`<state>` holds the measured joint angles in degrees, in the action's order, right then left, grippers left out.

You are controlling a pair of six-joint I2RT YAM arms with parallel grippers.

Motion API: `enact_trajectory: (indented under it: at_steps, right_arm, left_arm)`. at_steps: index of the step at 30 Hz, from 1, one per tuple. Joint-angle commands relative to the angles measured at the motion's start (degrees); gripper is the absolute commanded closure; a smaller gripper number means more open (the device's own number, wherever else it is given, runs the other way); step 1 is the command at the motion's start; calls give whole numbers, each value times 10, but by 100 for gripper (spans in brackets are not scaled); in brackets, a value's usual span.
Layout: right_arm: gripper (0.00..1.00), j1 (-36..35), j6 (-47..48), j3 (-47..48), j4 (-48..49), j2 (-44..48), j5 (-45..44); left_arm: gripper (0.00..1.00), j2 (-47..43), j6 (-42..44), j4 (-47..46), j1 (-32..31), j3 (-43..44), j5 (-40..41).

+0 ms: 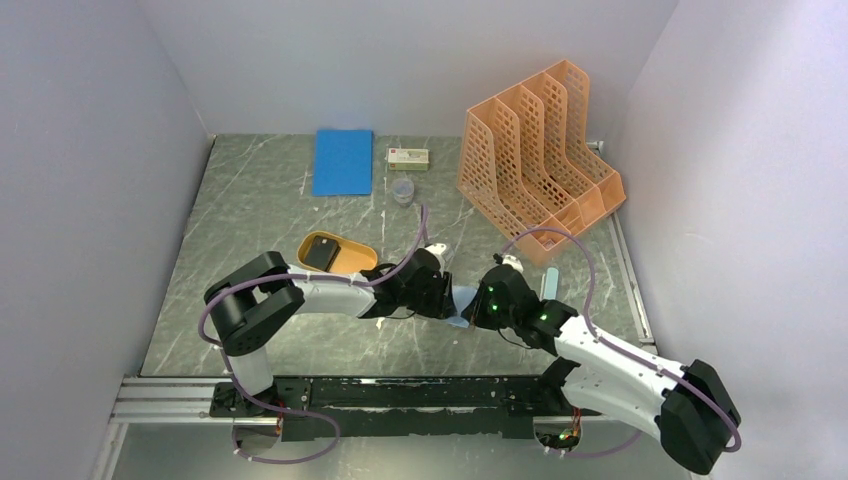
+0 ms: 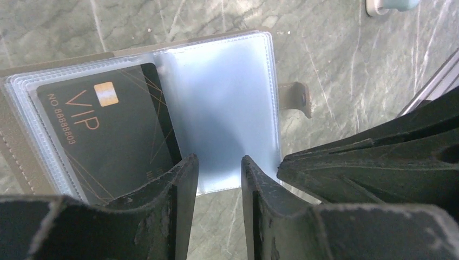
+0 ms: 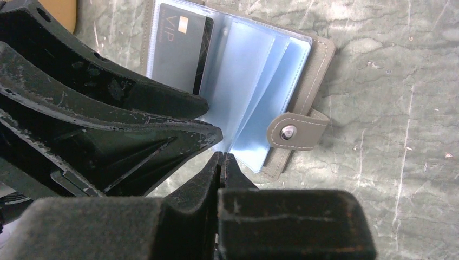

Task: Put the credit cards into the card holder
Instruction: Open the card holder at the center of the board.

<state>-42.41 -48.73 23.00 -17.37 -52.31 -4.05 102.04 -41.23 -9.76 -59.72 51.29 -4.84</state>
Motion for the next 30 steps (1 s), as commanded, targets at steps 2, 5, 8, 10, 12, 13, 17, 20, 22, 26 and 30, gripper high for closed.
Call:
enact_trajectory:
  at_steps: [2, 5, 8, 10, 12, 13, 17, 20, 22, 26, 30]
  right_arm:
    - [100, 4, -6, -7, 18, 14, 3]
    - [100, 4, -8, -9, 19, 17, 2]
    - [100, 3, -10, -8, 16, 14, -2]
    - [100, 4, -14, -7, 18, 12, -3]
    - [100, 3, -19, -6, 22, 10, -2]
    - [100, 3, -20, -5, 22, 7, -2]
    - [100, 4, -22, 3, 20, 2, -3]
    - [100, 4, -24, 8, 17, 2, -2]
    - [100, 4, -27, 10, 17, 3, 0]
    - [100, 4, -43, 10, 26, 3, 14]
    - [100, 3, -60, 9, 43, 0, 34]
  left_arm:
    - [59, 0, 9, 11, -2, 23, 27]
    - [59, -4, 3, 14, -2, 25, 27]
    - [59, -27, -2, 10, -2, 6, 37]
    - [58, -52, -5, -11, -2, -20, 41]
    - [57, -76, -1, -26, -2, -42, 47]
    - [57, -87, 3, -31, -2, -52, 47]
    - [56, -125, 29, -36, -2, -84, 65]
    - [55, -137, 59, -25, -4, -89, 78]
    - [55, -136, 87, -6, -12, -84, 96]
    - [52, -130, 124, 15, -42, -69, 144]
    - [47, -119, 128, 30, -59, -49, 178]
